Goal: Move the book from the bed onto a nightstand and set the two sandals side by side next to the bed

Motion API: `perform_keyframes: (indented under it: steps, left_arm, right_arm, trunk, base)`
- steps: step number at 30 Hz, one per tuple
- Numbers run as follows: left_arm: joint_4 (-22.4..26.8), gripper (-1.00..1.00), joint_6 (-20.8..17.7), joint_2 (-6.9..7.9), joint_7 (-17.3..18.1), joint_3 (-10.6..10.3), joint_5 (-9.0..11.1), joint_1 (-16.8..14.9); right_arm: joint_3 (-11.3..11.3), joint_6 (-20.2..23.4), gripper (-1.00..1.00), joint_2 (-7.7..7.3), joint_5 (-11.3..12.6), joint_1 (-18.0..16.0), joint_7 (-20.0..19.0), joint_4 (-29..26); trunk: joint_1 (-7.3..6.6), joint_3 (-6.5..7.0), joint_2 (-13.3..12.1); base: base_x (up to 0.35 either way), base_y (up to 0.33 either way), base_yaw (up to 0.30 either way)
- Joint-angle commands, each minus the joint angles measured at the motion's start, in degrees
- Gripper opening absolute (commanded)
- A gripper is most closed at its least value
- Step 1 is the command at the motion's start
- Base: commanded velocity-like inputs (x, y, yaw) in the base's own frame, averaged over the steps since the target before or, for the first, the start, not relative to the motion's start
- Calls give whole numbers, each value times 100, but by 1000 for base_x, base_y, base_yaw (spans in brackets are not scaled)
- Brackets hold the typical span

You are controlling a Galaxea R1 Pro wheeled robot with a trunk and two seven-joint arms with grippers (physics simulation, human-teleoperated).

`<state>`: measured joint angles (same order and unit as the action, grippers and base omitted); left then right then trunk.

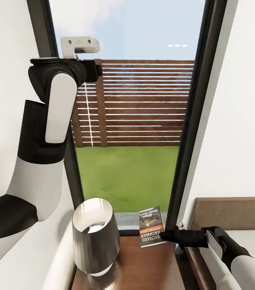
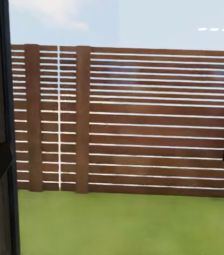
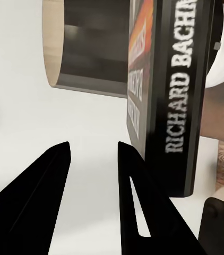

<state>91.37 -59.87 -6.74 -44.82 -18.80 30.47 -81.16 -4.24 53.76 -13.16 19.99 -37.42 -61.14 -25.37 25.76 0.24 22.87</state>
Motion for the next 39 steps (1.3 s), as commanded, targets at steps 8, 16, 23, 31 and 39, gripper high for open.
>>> perform_keyframes:
  steps: [8, 16, 23, 31, 39]
  left_arm:
    - [3, 100, -13, 3, -69, -6, 55, -5]
    - [3, 100, -13, 4, -71, -3, 55, -5]
    - [2, 100, -13, 6, -71, -8, 55, -5]
    - [-3, 100, -13, 6, -71, -6, 55, -5]
    - [-5, 100, -13, -2, -71, -2, 55, -5]
  right_arm:
    - [-34, 5, -100, -5, 31, -2, 16, -3]
    - [-28, -81, -100, -7, 33, -2, 22, 0]
    - [-28, -149, -100, -3, 33, -2, 23, 4]
    - [-20, -170, -100, -25, 38, -2, 22, 5]
    - [-16, -173, -100, -21, 53, -2, 21, 6]
  trunk:
    - [2, -3, 5]
    - [178, -147, 325]
    - [332, -272, 606]
    - [507, -416, 927]
    - [683, -559, 1248]
  base:
    - [0, 0, 0]
    - [0, 0, 0]
    - [0, 0, 0]
    - [0, 0, 0]
    - [0, 0, 0]
